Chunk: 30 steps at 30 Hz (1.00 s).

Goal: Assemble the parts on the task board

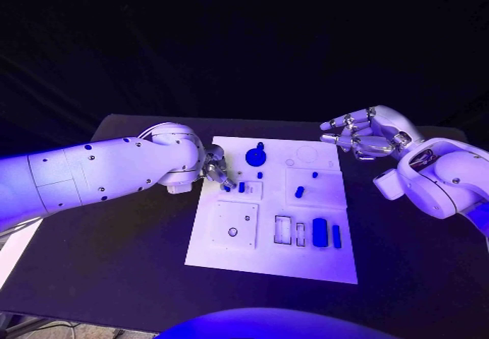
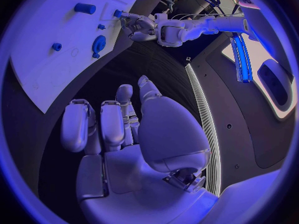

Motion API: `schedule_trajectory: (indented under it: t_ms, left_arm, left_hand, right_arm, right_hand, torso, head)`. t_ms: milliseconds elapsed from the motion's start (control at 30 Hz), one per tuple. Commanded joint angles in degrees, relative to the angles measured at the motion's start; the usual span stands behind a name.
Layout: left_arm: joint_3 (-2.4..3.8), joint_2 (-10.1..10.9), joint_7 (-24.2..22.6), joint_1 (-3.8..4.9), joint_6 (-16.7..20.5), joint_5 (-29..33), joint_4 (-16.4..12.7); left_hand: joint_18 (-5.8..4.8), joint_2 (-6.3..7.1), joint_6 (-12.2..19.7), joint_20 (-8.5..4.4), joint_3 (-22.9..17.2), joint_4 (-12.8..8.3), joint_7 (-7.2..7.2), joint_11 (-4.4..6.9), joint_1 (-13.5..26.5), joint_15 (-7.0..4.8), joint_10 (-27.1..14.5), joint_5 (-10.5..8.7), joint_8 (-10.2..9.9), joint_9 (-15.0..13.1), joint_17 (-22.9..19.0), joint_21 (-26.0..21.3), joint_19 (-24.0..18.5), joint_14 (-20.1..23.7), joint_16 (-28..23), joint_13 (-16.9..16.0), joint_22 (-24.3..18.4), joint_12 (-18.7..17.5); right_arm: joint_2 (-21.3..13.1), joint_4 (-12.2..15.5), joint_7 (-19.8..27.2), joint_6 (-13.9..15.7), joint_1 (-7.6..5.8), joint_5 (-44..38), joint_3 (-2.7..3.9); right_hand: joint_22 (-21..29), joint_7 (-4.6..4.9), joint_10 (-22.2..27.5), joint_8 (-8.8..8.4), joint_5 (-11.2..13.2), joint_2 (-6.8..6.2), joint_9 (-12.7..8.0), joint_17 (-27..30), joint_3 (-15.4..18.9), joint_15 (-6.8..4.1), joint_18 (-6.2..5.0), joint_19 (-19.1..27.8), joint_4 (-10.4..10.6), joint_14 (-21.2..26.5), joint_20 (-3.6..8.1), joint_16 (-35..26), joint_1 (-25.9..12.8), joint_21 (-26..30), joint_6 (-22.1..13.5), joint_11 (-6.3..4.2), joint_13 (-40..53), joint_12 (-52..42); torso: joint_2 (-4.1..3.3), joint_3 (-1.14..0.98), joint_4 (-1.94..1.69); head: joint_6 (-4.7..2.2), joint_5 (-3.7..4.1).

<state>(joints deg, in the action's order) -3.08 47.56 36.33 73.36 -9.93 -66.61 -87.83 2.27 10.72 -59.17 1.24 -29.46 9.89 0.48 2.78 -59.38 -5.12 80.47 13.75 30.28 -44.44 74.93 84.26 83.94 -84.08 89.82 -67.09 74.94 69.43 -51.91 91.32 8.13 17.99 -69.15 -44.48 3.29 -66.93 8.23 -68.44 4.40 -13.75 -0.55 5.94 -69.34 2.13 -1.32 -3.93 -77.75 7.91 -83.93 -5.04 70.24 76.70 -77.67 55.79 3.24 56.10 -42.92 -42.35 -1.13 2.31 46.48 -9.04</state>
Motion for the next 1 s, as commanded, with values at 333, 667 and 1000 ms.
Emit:
schedule_trajectory:
  t_ms: [333,667,1000]
  left_arm:
    - [-0.19,0.23,1.66,-0.23,-1.72,0.26,0.22]
    - [-0.18,0.23,1.89,-0.23,-1.56,0.25,0.23]
    - [-0.18,0.06,2.07,-0.23,-2.02,0.25,0.28]
  left_hand:
    - [-0.79,-0.67,-0.68,-0.48,0.85,0.47,-0.16,0.36,0.15,-0.54,0.70,0.19,0.37,0.03,15.07,0.76,3.38,-5.92,0.18,-0.61,9.82,0.82]
    - [-0.86,-0.83,-0.85,-0.50,0.99,0.63,-0.25,0.43,0.11,-0.58,0.85,0.20,0.48,0.04,15.07,0.98,3.51,-5.92,0.18,-0.80,10.05,1.01]
    - [-0.90,-0.54,-1.19,-0.55,2.74,1.79,-0.34,0.50,0.77,-0.65,1.08,0.15,0.69,0.22,15.07,1.10,3.60,-5.92,0.18,-0.87,10.22,1.13]
  right_arm:
    - [-0.01,0.08,0.05,-0.46,0.03,-0.55,0.02]
    - [0.00,0.08,0.08,-0.46,0.03,-0.57,0.02]
    - [-0.07,0.11,0.07,-0.45,0.03,-0.58,0.02]
  right_hand:
    - [-0.04,-0.03,-0.40,0.23,-0.35,0.16,0.07,-0.02,0.35,0.05,-0.90,0.19,-0.05,-1.71,0.13,-0.05,0.12,0.25,0.04,-0.12,0.02,-0.14]
    - [-0.04,-0.03,-0.40,0.23,-0.35,0.16,0.07,-0.02,0.35,0.05,-0.90,0.19,-0.05,-1.71,0.13,-0.05,0.12,0.25,0.04,-0.12,0.02,-0.14]
    - [-0.04,-0.03,-0.40,0.23,-0.35,0.16,0.07,-0.02,0.35,0.05,-0.90,0.19,-0.05,-1.71,0.13,-0.05,0.12,0.25,0.04,-0.12,0.02,-0.14]
  torso:
    - [0.00,-0.02,-0.02]
    - [0.00,-0.03,0.03]
    - [0.00,-0.04,0.03]
  head:
    - [0.16,-0.06]
    - [0.17,-0.09]
    - [0.31,0.04]
